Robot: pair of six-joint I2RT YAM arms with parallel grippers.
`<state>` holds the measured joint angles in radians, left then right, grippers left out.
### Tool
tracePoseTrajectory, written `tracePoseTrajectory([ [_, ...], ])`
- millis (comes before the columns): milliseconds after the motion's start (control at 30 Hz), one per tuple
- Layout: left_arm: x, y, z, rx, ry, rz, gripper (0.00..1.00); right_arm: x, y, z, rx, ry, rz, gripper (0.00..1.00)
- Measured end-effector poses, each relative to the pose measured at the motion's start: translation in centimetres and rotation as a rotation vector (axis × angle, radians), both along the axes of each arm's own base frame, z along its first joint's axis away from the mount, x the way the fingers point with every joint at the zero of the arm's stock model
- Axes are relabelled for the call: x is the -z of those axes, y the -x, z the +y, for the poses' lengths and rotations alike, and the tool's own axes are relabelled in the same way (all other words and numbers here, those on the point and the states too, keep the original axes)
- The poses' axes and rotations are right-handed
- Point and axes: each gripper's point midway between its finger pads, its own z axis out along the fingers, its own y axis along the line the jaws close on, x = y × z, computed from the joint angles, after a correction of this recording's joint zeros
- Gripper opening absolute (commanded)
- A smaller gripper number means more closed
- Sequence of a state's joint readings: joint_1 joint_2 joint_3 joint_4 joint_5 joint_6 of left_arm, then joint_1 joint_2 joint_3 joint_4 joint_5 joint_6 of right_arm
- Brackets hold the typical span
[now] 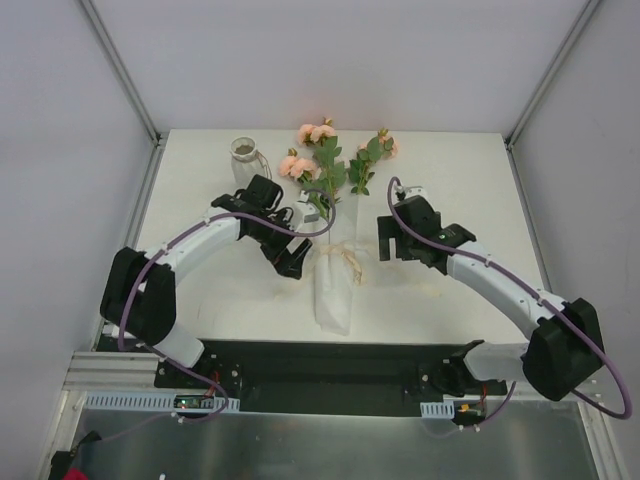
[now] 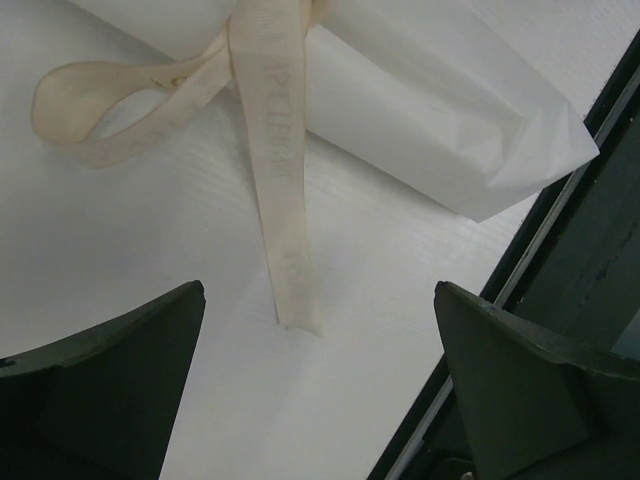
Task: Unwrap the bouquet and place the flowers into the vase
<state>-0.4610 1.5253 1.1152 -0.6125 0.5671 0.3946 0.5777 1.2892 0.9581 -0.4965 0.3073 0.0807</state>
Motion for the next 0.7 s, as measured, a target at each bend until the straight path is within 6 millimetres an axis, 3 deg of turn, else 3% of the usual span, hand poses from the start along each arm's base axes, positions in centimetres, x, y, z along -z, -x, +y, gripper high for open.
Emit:
tracePoseTrajectory([
  [200,3.3,-1.0,-2.1,0.057,-0.021,0.01,0.99,0.2,0.7,-0.7,-0.031,0.017,-0.052,0.95],
  [467,6.7,-3.6,-2.9,0.047,-0.059,-0.023,0.99,-0.4,1.0,-1.0,-0.058,-0.011,-0.124,0.93],
  [567,6.8,-4.2,-3.1,0.046,-0.06,-0.043,0.87,-0.2,1.1,-0.7,-0.078,-0.02,-0.121,0.93],
  [633,6.5,-4.7,-3.3,0.05,-0.055,-0.06,0.71,-0.1,1.0,-0.4,-0.088,-0.029,-0.117,0.93],
  [700,6.1,-5.2,-3.6,0.055,-0.047,-0.081,0.65,0.2,1.0,-0.1,-0.095,-0.034,-0.11,0.93],
])
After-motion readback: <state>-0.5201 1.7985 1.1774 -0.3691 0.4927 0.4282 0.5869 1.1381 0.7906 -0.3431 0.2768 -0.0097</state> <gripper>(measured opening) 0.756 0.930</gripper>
